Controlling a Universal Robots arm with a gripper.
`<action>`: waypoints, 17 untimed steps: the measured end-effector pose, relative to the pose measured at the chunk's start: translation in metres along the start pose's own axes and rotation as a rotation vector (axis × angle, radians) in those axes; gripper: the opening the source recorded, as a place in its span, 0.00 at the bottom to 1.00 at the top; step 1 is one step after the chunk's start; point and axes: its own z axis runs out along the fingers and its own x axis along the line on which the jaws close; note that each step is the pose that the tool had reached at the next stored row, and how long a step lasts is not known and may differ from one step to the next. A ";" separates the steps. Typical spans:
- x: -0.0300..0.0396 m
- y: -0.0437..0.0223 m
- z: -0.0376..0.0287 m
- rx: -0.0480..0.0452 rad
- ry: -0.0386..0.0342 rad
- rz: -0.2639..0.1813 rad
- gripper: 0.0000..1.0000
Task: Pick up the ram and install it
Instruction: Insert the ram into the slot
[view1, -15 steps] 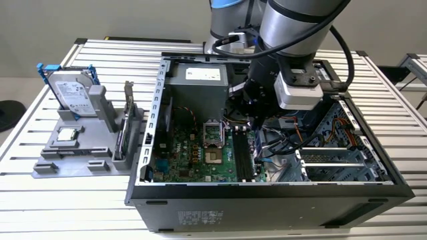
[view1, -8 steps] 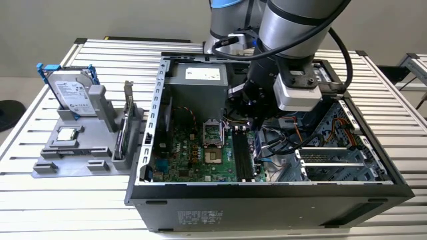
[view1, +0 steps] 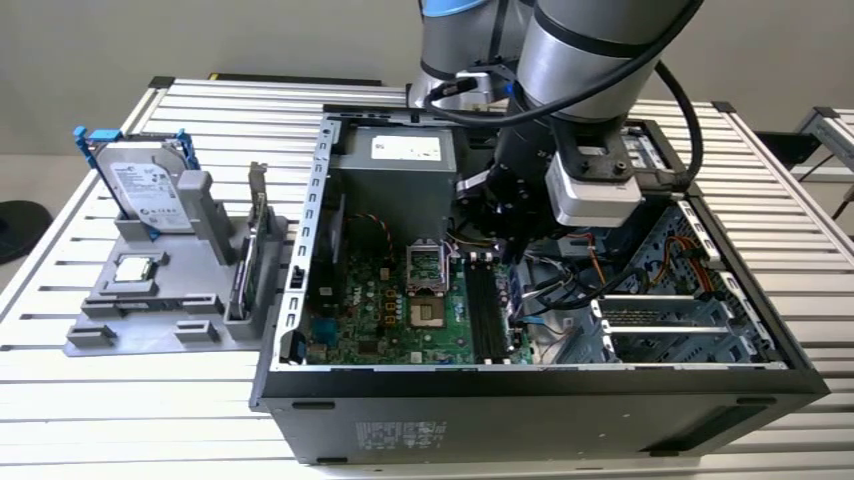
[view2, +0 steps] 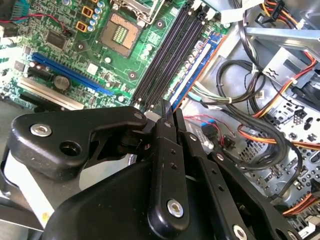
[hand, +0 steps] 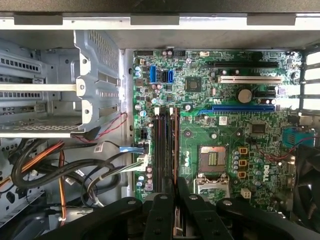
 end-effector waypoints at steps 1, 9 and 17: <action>0.0002 0.0000 0.0007 0.0000 0.0000 0.000 0.00; 0.0031 0.0004 0.0104 -0.0001 0.0000 0.000 0.00; 0.0077 0.0009 0.0228 -0.0001 -0.0001 0.000 0.00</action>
